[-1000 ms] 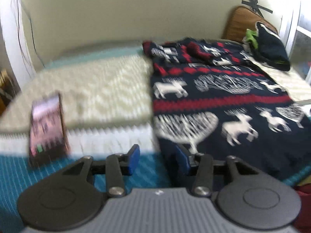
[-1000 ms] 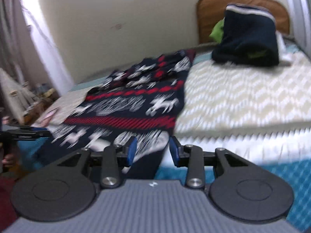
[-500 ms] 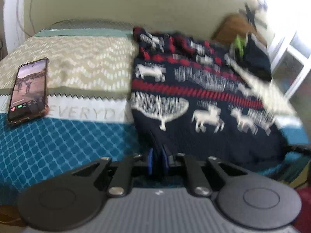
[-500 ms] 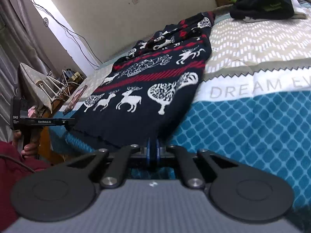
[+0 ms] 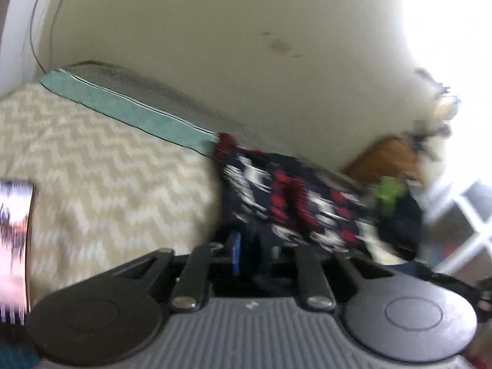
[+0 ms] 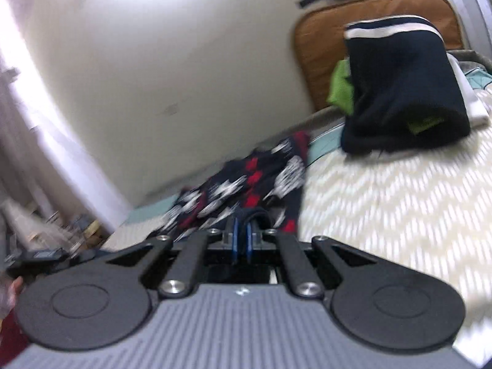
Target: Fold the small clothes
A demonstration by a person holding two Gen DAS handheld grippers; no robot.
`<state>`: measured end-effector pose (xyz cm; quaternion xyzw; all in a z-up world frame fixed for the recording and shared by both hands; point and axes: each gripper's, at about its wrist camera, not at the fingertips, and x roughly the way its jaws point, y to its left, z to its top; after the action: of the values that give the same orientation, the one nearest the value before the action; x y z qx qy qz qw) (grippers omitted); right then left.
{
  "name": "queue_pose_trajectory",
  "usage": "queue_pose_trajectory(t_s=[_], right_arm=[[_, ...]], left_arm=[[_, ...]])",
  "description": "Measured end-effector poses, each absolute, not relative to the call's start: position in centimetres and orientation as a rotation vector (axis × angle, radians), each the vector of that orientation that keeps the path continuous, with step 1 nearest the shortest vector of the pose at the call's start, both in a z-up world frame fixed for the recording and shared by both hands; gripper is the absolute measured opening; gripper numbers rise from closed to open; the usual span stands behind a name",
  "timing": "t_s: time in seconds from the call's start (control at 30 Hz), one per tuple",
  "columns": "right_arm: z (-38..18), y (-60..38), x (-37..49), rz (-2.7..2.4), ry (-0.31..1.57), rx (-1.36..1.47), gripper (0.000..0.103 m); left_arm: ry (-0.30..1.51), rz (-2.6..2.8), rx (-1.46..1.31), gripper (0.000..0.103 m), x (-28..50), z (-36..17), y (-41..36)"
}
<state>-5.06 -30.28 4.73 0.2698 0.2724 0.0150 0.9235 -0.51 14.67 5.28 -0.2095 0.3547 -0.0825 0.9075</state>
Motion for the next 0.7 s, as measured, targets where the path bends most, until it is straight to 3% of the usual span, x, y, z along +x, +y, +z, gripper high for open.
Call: queue_pose_trajectory(t_s=[0.03, 0.1, 0.23, 0.5, 0.57, 0.6, 0.63, 0.7], right_arm=[[4.1, -30.3, -3.8, -0.045, 0.572, 0.515, 0.028], [3.6, -29.6, -2.9, -0.136, 0.593, 0.445, 0.041], [3.9, -28.0, -4.9, -0.039, 0.566, 0.379, 0.042], [2.7, -27.4, -7.5, -0.025, 0.650, 0.380, 0.054], [2.5, -27.7, -8.2, -0.022, 0.654, 0.408, 0.055], [2.4, -27.8, -8.4, -0.010, 0.652, 0.424, 0.055], [2.3, -27.7, -8.3, 0.003, 0.654, 0.438, 0.055], [1.9, -27.6, -8.1, 0.037, 0.677, 0.479, 0.049]], left_arm=[[0.761, -0.101, -0.400, 0.031, 0.6, 4.8, 14.3], [0.787, -0.072, -0.362, 0.036, 1.4, 3.8, 13.8], [0.769, -0.102, -0.323, 0.053, 0.0, 2.8, 14.1], [0.879, -0.154, -0.339, 0.054, -0.6, 0.7, 13.6], [0.881, -0.148, -0.365, 0.043, -0.1, 0.5, 14.0], [0.892, -0.140, -0.373, 0.026, 0.2, 0.3, 14.0], [0.913, -0.151, -0.385, 0.016, 0.5, 0.1, 14.1], [0.916, -0.157, -0.375, 0.010, 0.6, 0.0, 13.5]])
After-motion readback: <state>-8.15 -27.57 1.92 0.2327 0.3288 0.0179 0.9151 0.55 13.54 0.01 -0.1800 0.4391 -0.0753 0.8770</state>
